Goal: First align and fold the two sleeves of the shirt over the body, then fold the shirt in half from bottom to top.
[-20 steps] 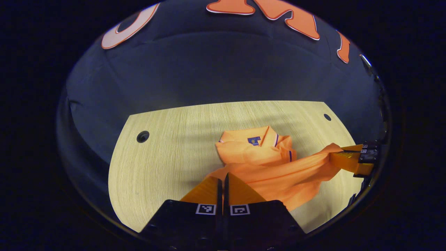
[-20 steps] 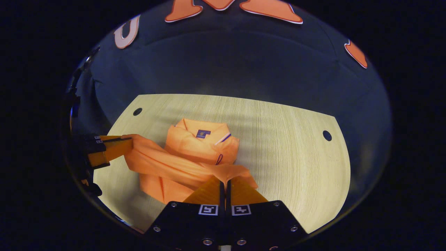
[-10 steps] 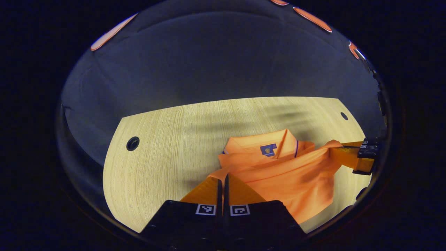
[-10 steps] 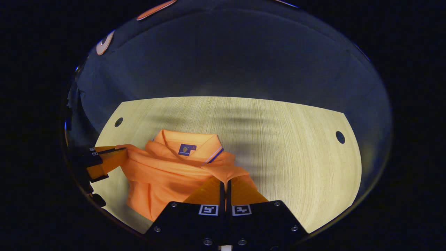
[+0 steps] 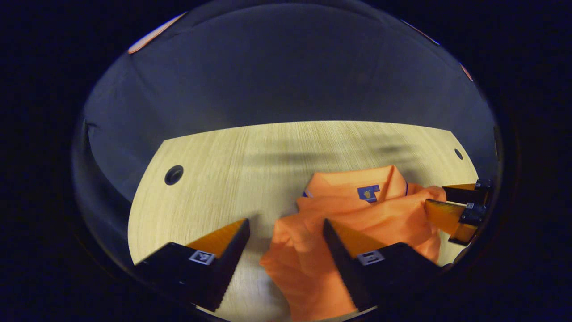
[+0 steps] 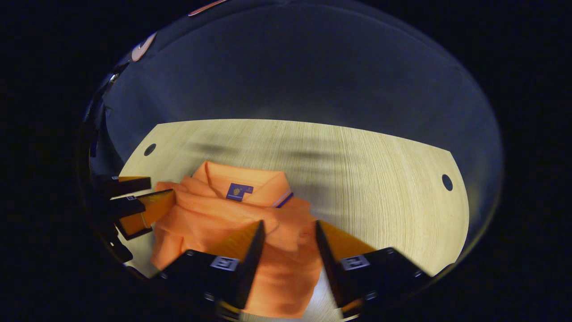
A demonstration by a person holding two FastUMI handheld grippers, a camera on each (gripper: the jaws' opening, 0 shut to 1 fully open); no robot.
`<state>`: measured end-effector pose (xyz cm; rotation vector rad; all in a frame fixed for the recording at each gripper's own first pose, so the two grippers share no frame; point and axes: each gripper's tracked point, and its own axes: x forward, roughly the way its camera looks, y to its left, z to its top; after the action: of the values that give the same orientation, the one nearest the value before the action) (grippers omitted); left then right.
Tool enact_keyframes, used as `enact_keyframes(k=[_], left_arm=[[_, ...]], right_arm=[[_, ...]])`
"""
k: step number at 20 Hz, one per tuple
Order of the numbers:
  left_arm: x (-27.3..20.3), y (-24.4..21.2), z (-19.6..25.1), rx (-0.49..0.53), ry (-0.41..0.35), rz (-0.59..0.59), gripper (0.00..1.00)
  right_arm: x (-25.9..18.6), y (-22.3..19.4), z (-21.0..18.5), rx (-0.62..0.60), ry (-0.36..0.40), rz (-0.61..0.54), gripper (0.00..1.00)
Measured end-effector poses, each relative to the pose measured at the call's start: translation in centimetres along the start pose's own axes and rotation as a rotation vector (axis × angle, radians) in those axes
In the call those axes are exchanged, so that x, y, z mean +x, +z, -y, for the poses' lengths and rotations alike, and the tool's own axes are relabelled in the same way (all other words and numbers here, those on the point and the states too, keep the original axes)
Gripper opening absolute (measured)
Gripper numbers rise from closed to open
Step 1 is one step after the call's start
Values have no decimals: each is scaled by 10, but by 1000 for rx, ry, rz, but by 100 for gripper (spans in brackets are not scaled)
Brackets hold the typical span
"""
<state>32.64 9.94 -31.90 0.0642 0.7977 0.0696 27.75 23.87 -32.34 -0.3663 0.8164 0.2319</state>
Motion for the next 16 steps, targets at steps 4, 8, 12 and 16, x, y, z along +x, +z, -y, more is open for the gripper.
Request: enact_keyframes(k=[4,8,12,16], left_arm=[[-20,26,5,-11,0,126,99],[-70,68,7,6,1,295,98],[-147,103,-1,-39,-11,442,98],[-231,115,-11,-81,-4,582,98]], right_arm=[[-17,15,1,71,13,53,100],[-71,57,3,83,10,218,99],[-143,88,4,92,13,376,99],[-221,105,7,67,-7,535,99]])
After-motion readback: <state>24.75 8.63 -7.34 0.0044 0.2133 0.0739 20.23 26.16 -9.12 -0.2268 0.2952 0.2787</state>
